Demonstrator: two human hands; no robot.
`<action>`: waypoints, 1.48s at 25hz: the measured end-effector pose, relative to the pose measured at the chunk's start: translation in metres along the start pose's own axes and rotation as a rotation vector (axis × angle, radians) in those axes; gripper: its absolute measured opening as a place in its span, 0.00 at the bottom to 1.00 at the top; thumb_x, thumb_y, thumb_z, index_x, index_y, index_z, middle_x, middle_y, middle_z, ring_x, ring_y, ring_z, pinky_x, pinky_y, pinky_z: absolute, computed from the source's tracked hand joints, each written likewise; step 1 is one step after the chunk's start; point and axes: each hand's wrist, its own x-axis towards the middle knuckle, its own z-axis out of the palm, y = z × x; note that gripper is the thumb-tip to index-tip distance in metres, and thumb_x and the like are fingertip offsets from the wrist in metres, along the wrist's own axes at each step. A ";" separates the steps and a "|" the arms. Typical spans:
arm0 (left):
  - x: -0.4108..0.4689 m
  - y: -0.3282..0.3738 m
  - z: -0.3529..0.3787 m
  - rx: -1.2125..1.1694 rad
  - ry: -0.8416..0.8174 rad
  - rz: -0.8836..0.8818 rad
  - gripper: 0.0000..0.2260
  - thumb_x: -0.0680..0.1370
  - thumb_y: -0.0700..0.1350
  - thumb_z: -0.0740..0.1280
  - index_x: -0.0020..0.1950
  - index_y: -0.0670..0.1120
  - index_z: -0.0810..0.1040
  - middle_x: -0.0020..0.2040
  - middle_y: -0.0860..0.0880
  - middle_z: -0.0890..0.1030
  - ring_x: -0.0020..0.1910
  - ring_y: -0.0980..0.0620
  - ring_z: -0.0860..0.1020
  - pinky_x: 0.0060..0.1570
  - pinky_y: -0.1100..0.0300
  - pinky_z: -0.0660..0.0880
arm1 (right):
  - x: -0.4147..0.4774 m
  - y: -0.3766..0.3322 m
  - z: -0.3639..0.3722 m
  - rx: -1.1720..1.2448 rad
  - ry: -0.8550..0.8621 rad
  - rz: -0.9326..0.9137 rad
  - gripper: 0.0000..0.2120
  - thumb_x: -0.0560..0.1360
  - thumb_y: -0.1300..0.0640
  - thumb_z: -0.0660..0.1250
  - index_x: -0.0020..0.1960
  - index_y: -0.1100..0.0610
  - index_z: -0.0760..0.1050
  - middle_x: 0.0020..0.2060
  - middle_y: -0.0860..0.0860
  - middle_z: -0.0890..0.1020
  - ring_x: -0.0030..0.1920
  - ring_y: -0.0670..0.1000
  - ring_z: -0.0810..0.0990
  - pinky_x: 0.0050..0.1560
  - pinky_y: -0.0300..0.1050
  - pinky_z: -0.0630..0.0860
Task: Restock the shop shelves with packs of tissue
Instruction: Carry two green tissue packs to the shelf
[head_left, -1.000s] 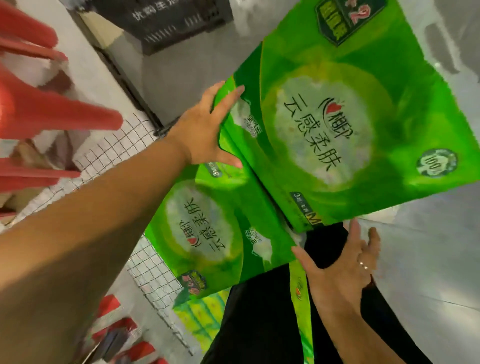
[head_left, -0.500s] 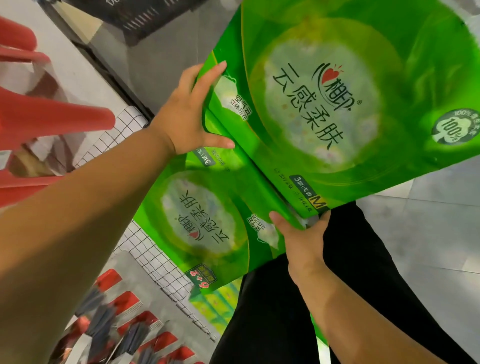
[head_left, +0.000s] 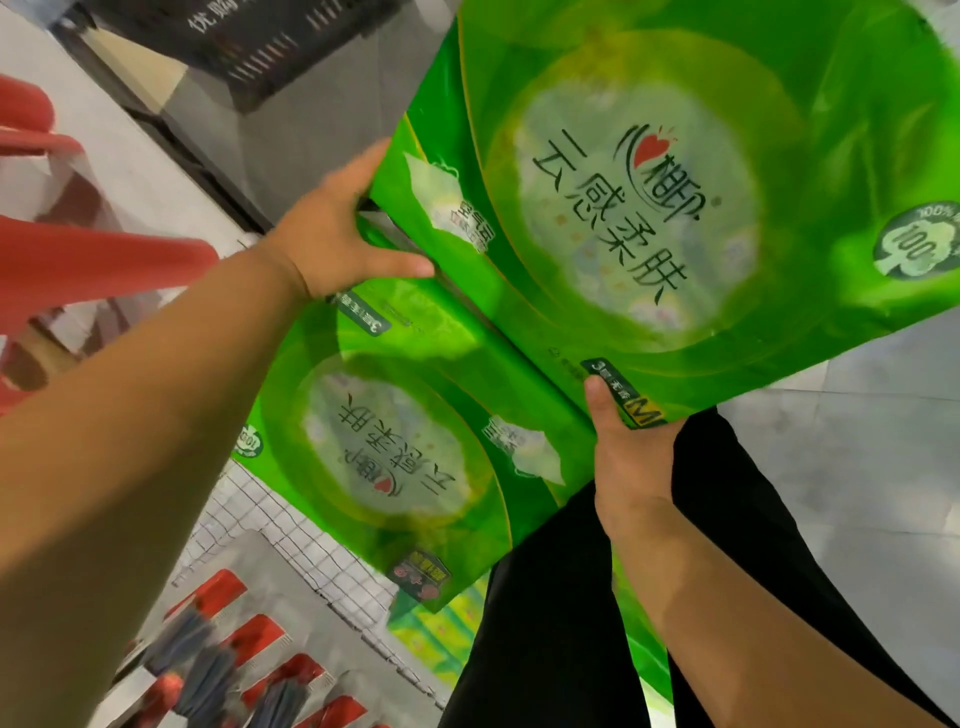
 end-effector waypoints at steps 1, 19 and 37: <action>0.004 -0.001 0.000 -0.011 -0.033 -0.030 0.49 0.60 0.53 0.78 0.77 0.54 0.57 0.66 0.54 0.74 0.65 0.61 0.71 0.69 0.59 0.66 | 0.003 0.002 0.001 -0.017 -0.003 -0.019 0.51 0.63 0.45 0.75 0.77 0.58 0.52 0.62 0.43 0.69 0.67 0.44 0.67 0.70 0.36 0.58; 0.044 0.056 0.044 -0.307 0.273 -0.215 0.35 0.71 0.47 0.76 0.73 0.54 0.62 0.54 0.57 0.78 0.54 0.57 0.76 0.58 0.59 0.72 | 0.114 -0.111 -0.039 -0.208 -0.155 -0.272 0.40 0.67 0.50 0.78 0.72 0.51 0.62 0.48 0.32 0.74 0.45 0.30 0.74 0.42 0.18 0.67; 0.069 0.057 0.054 -0.545 0.148 -0.162 0.18 0.74 0.46 0.69 0.61 0.62 0.71 0.57 0.58 0.78 0.49 0.63 0.80 0.45 0.69 0.78 | 0.191 -0.168 -0.097 -0.232 -0.477 -0.330 0.54 0.57 0.35 0.78 0.74 0.36 0.49 0.73 0.47 0.62 0.73 0.49 0.63 0.71 0.56 0.66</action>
